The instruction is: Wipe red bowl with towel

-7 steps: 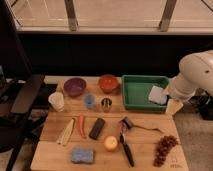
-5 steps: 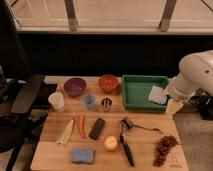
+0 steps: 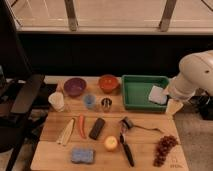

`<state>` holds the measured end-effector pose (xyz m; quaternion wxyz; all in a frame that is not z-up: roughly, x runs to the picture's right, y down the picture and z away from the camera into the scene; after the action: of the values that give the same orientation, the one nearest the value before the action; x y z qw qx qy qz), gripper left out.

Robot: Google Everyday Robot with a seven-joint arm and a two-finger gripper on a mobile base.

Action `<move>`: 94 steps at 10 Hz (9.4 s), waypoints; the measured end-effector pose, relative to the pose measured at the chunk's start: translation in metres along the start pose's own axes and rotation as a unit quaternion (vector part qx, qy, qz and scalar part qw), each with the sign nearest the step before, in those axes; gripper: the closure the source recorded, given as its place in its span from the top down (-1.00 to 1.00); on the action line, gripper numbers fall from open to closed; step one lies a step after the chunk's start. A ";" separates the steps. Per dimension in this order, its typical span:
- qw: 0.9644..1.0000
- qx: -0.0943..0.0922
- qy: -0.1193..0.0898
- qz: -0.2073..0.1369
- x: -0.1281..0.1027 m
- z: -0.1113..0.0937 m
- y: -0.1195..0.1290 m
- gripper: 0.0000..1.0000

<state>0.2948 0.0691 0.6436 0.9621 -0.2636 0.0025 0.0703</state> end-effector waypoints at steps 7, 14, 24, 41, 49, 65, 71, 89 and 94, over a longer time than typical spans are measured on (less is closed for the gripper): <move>1.000 0.000 0.000 0.000 0.000 0.000 0.000 0.30; 1.000 0.006 -0.005 -0.005 0.001 -0.003 -0.003 0.30; 0.996 0.019 -0.086 -0.023 -0.048 0.051 -0.131 0.30; 0.997 -0.011 0.014 0.077 0.047 0.182 -0.169 0.30; 0.992 0.028 0.000 0.126 0.072 0.203 -0.170 0.30; 0.980 -0.005 -0.021 0.195 0.088 0.239 -0.160 -0.60; 0.981 0.060 -0.139 0.120 0.013 0.172 -0.178 -0.60; 0.951 0.095 -0.288 -0.065 -0.182 0.146 -0.193 -0.60; 0.934 0.090 -0.307 -0.157 -0.259 0.160 -0.195 -0.60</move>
<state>0.0597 -0.0507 0.8909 0.9345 -0.1383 -0.3279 -0.0051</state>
